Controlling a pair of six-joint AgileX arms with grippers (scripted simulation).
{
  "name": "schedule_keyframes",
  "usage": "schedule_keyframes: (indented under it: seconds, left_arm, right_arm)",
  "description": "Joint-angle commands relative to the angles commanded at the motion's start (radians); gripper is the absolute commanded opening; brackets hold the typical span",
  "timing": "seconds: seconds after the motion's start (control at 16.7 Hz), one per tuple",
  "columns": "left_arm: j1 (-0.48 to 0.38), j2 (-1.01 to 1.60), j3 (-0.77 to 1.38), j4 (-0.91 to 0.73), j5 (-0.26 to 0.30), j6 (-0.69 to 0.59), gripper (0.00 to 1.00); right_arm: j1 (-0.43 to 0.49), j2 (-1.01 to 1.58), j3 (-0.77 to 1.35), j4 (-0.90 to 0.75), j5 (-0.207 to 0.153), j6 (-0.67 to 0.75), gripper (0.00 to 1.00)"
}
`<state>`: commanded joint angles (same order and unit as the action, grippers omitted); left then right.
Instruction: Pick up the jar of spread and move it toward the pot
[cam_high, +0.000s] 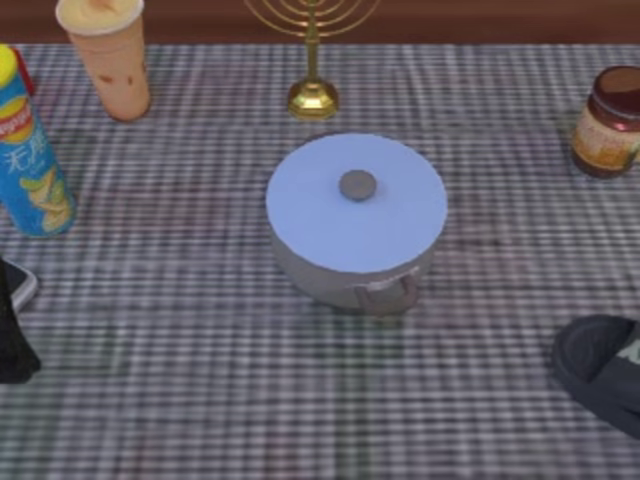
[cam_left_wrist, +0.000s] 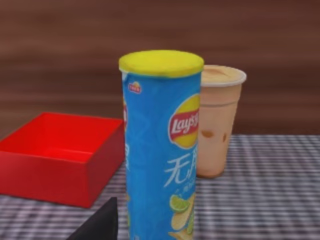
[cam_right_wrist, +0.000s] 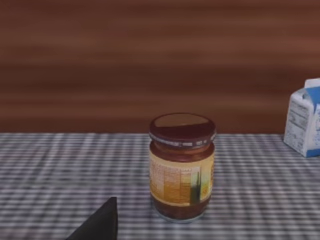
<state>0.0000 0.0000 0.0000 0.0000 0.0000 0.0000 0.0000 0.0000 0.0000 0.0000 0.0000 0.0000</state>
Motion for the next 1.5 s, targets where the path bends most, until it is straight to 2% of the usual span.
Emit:
schedule_keyframes:
  seconds: [0.3,0.66,0.96,1.5]
  left_arm:
    - [0.0,0.0,0.0,0.0,0.0,0.0,1.0]
    - [0.0,0.0,0.0,0.0,0.0,0.0,1.0]
    - [0.0,0.0,0.0,0.0,0.0,0.0,1.0]
    - [0.0,0.0,0.0,0.0,0.0,0.0,1.0]
  right_arm:
    - [-0.005,0.055,0.038,-0.046,0.003,-0.002,1.0]
    - [-0.029,0.405,0.32,-0.308,0.017,-0.013,1.0]
    - [-0.046,0.832,0.746,-0.581,0.023,-0.035,1.0]
    - [-0.051,1.703,1.739,-1.012,0.009,-0.1,1.0]
